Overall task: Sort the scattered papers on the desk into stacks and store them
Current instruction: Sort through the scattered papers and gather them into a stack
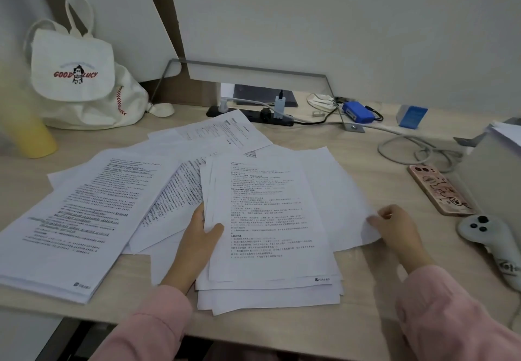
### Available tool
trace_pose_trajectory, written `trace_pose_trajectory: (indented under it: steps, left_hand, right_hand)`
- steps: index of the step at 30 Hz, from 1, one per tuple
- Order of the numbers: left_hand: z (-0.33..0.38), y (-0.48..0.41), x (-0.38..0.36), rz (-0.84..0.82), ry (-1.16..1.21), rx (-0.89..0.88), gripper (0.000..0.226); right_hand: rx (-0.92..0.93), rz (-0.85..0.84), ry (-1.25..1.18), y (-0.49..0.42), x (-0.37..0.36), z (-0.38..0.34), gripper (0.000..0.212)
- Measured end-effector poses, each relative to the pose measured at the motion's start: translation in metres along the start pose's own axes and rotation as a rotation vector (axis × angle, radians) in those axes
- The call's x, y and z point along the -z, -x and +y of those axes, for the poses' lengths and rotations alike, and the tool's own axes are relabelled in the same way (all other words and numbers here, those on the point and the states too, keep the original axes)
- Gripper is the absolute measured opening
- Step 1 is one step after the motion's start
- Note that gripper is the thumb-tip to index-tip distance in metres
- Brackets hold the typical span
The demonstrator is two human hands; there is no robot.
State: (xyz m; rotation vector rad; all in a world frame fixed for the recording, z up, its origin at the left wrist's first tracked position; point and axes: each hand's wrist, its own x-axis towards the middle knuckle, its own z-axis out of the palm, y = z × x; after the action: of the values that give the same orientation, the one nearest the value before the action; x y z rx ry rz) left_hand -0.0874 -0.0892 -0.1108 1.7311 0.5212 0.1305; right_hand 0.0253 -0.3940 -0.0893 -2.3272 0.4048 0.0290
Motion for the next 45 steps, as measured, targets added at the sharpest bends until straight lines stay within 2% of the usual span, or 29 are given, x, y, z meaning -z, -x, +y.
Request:
trace_pose_trajectory:
  steps: [2, 5, 7, 10, 13, 15, 17, 22, 25, 30, 35, 38, 41, 42, 45]
  left_hand:
    - [0.002, 0.000, 0.000, 0.000, -0.009, -0.010, 0.052]
    - [0.004, 0.001, -0.001, 0.005, -0.022, -0.020, 0.050]
    - [0.004, 0.002, -0.001, 0.002, -0.026, -0.037, 0.049]
    - [0.004, 0.003, -0.001, 0.000, -0.025, -0.051, 0.049]
    - [0.002, 0.003, 0.000, -0.004, -0.017, -0.058, 0.055]
    - [0.001, 0.004, 0.000, -0.004, -0.006, -0.058, 0.060]
    - [0.000, 0.004, 0.001, -0.006, -0.006, -0.066, 0.060]
    - [-0.004, 0.000, 0.003, -0.025, -0.067, -0.058, 0.037]
    - [-0.004, 0.000, 0.003, -0.028, -0.059, -0.052, 0.035]
    - [-0.003, 0.001, 0.002, -0.022, -0.020, -0.027, 0.039]
    - [-0.004, -0.001, 0.001, -0.007, 0.020, -0.015, 0.066]
    - [-0.004, -0.001, 0.000, -0.008, 0.049, -0.028, 0.062]
    - [-0.006, -0.002, 0.001, -0.024, 0.062, -0.022, 0.064]
    - [-0.006, -0.001, 0.002, -0.035, 0.061, -0.021, 0.063]
    - [-0.003, 0.001, 0.003, -0.058, 0.013, -0.037, 0.058]
  right_hand:
    - [0.061, 0.129, -0.209, 0.007, 0.007, -0.012, 0.009]
    - [0.259, 0.399, -0.377, 0.027, 0.024, -0.039, 0.019]
    - [0.423, 0.534, -0.428, 0.044, 0.033, -0.058, 0.021]
    - [0.699, 0.639, -0.411, 0.069, 0.039, -0.079, 0.020]
    - [0.968, 0.619, -0.262, 0.092, 0.027, -0.084, 0.019]
    - [1.127, 0.496, -0.167, 0.102, 0.008, -0.075, 0.023]
    - [1.187, 0.326, -0.115, 0.111, -0.016, -0.061, 0.034]
    - [1.217, -0.036, 0.117, 0.129, -0.066, -0.029, 0.047]
    - [1.082, -0.098, 0.339, 0.137, -0.088, -0.014, 0.052]
    - [0.914, -0.195, 0.449, 0.148, -0.101, -0.007, 0.057]
    - [0.809, -0.279, 0.309, 0.156, -0.098, -0.019, 0.055]
    - [0.768, -0.349, 0.203, 0.167, -0.096, -0.039, 0.059]
    - [0.720, -0.447, 0.157, 0.174, -0.093, -0.056, 0.076]
    - [0.701, -0.513, 0.117, 0.175, -0.092, -0.059, 0.074]
    - [0.595, -0.732, -0.085, 0.172, -0.087, -0.062, 0.048]
